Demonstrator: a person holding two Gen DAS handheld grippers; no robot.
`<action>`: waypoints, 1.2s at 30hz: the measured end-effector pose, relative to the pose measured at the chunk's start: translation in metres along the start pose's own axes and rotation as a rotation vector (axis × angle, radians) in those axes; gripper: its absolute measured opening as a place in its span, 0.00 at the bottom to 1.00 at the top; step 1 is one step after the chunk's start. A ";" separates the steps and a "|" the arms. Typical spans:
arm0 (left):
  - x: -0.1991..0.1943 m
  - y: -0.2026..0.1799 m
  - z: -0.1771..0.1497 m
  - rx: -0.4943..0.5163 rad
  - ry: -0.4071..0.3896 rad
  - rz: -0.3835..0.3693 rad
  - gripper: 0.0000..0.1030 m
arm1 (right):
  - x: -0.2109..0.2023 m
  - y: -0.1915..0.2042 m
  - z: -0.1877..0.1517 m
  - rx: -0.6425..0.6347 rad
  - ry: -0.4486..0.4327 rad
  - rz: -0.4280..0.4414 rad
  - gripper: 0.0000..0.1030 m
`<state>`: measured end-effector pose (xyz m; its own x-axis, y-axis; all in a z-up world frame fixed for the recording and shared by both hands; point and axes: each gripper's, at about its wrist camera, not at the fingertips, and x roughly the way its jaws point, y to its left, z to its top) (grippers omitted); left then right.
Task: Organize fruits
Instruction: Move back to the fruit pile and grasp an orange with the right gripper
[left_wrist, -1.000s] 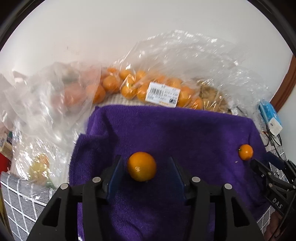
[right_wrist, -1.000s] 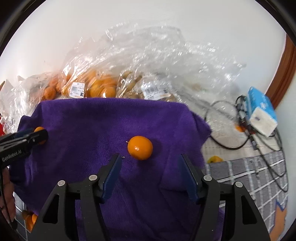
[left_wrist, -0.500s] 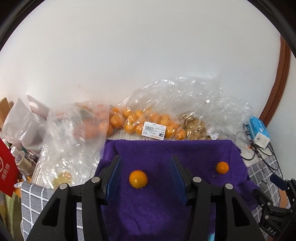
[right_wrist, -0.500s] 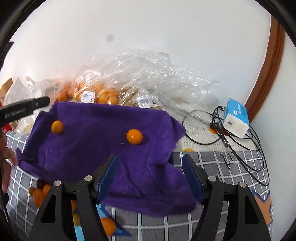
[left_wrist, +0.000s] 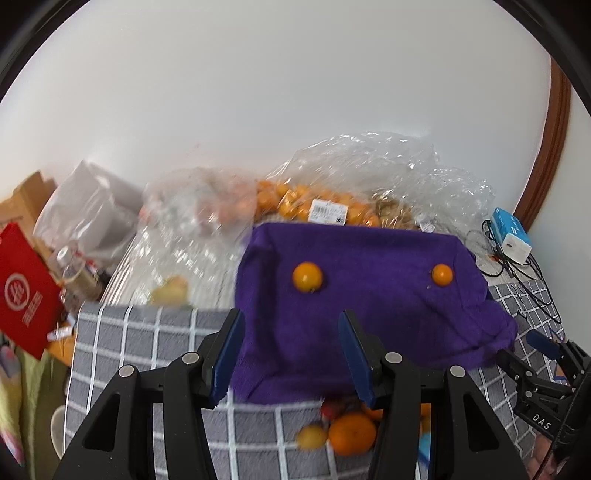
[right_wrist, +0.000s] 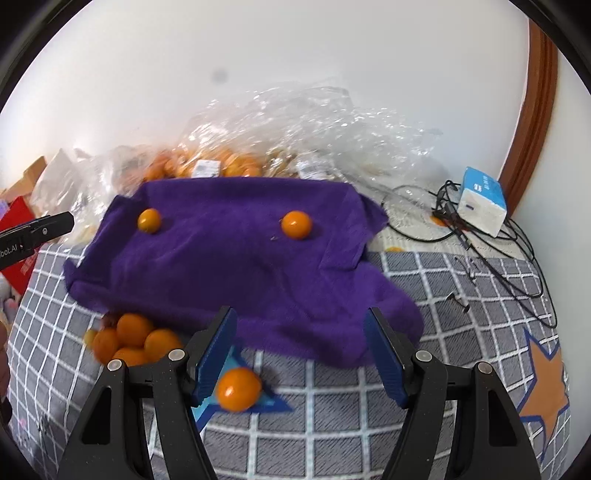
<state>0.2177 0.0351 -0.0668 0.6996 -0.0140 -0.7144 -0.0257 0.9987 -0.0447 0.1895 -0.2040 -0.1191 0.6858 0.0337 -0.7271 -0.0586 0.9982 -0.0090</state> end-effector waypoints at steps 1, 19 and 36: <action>-0.002 0.002 -0.003 -0.007 0.001 0.004 0.53 | -0.002 0.002 -0.003 -0.007 0.000 0.007 0.68; -0.005 0.055 -0.081 -0.130 0.066 0.020 0.54 | 0.034 0.025 -0.059 -0.065 0.081 0.099 0.40; 0.027 0.019 -0.103 -0.100 0.106 -0.078 0.50 | 0.030 -0.018 -0.066 -0.004 0.049 0.054 0.33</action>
<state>0.1623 0.0491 -0.1586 0.6235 -0.1021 -0.7752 -0.0484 0.9845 -0.1686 0.1629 -0.2244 -0.1863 0.6449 0.0846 -0.7596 -0.0971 0.9949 0.0283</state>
